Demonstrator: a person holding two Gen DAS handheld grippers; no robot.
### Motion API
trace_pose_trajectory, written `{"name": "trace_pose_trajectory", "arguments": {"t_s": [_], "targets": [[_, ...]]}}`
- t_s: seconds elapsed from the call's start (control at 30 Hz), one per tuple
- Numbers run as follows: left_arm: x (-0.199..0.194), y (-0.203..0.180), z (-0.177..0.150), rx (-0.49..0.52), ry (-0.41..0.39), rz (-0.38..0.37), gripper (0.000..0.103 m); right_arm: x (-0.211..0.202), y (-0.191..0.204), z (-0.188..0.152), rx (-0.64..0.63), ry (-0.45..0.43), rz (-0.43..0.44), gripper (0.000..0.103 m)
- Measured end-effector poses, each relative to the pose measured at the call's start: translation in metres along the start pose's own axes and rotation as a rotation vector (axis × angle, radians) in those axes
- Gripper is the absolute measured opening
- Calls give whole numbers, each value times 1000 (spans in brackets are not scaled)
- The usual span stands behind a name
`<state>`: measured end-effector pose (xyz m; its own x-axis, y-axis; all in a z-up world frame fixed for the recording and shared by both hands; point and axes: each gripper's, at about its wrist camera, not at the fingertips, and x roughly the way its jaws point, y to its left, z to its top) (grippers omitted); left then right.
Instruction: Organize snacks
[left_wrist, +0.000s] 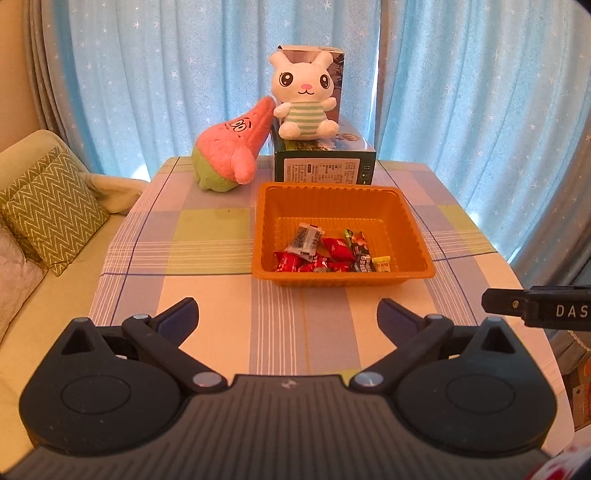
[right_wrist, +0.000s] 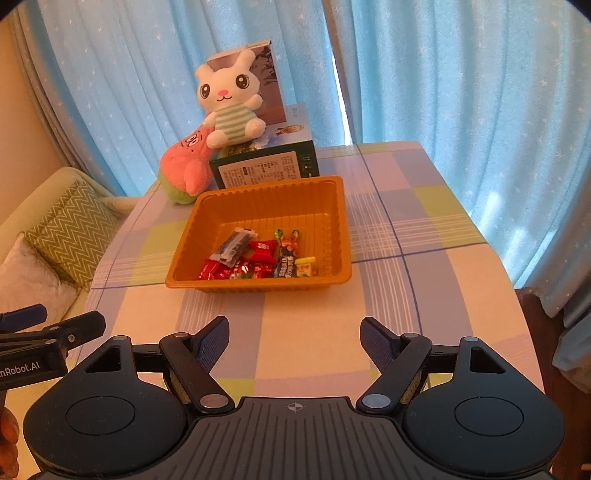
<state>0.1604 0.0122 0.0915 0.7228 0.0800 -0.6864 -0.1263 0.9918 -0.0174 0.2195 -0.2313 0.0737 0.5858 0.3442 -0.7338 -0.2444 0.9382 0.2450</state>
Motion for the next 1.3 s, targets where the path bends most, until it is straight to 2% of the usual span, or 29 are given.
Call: {"name": "trace_pose_trajectory", "arguments": {"t_s": [0.17, 0.43, 0.83, 1.3], "targets": [[-23, -8, -16, -13, -15, 0, 102, -28, -6, -18, 28, -32, 4, 78], [-55, -19, -39, -18, -27, -15, 103, -63, 2, -50, 0, -74, -11, 78], [-84, -15, -76, -11, -30, -12, 103, -89, 18, -96, -63, -103, -43, 78], [-101, -2, -106, -24, -7, 5, 103, -102, 27, -127, -76, -92, -40, 78]]}}
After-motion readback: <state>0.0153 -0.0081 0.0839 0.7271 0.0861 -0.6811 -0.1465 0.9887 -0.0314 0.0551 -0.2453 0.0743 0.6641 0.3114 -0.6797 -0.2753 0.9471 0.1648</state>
